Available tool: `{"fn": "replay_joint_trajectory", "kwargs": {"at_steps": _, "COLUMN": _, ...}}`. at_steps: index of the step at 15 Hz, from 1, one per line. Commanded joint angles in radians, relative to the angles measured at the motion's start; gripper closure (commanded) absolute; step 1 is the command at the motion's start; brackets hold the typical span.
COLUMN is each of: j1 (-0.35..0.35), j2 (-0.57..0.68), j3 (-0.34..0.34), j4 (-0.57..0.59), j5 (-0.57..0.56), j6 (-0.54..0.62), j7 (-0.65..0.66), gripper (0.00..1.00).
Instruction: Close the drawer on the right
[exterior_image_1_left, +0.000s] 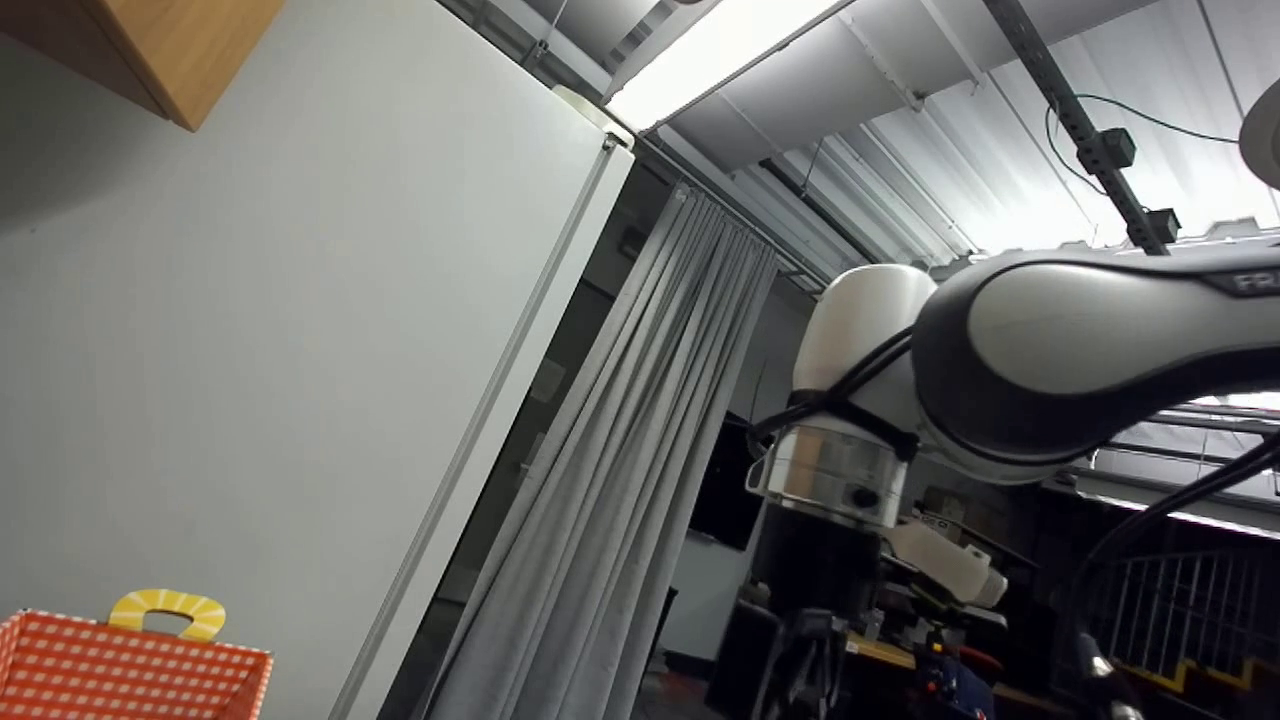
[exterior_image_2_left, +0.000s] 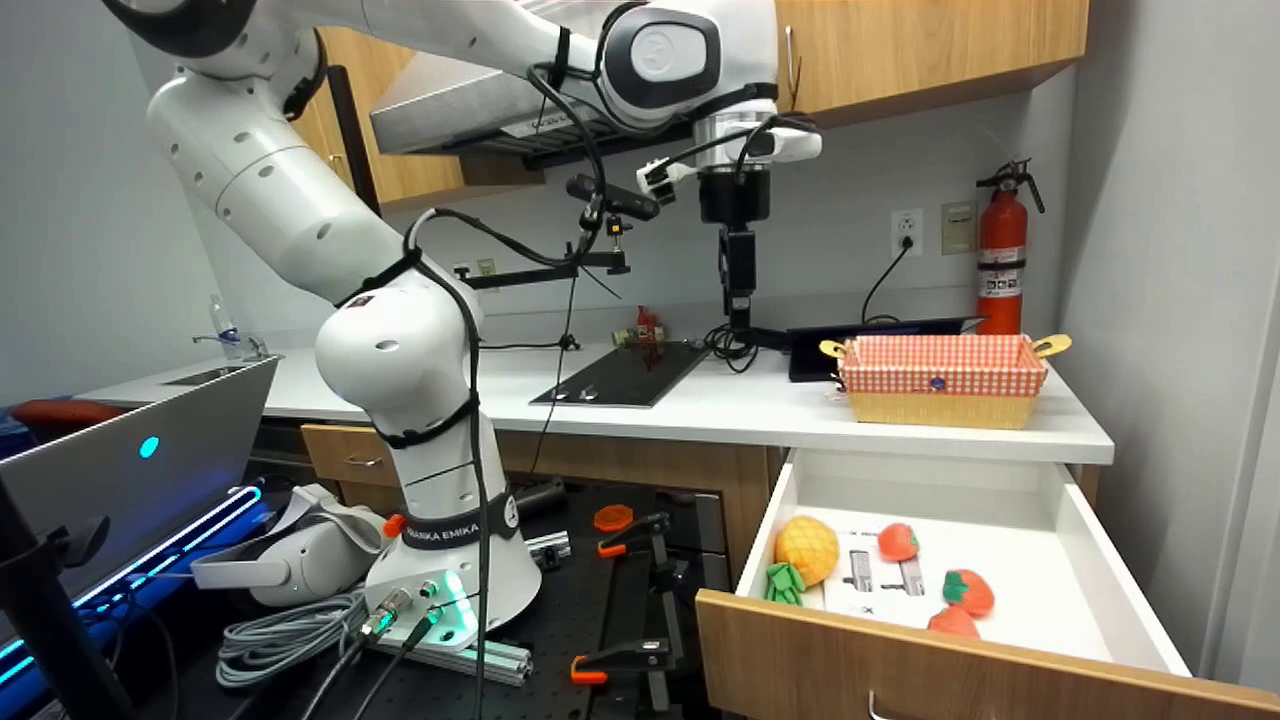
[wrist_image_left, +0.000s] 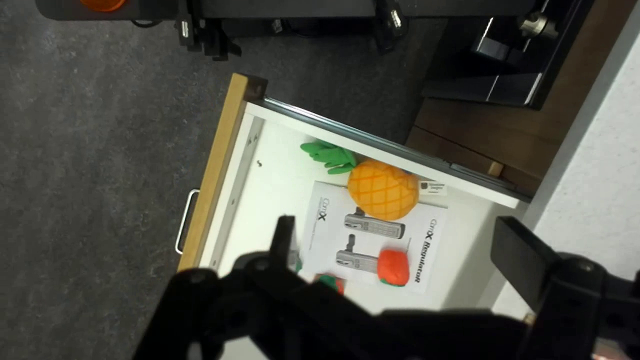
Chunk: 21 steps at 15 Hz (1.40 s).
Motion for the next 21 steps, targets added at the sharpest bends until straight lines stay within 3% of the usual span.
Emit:
{"fn": "replay_joint_trajectory", "kwargs": {"at_steps": 1, "j1": -0.066, "j2": 0.048, "j3": -0.049, "j4": 0.000, "j5": -0.046, "j6": 0.056, "j7": -0.028, "gripper": 0.00}}
{"fn": "replay_joint_trajectory", "kwargs": {"at_steps": 10, "j1": -0.191, "j2": 0.244, "j3": -0.164, "j4": 0.031, "j5": -0.101, "j6": 0.221, "j7": -0.043, "gripper": 0.00}}
{"fn": "replay_joint_trajectory", "kwargs": {"at_steps": 21, "j1": -0.241, "j2": 0.628, "j3": -0.268, "j4": 0.200, "j5": -0.069, "j6": 0.476, "j7": -0.081, "gripper": 0.00}}
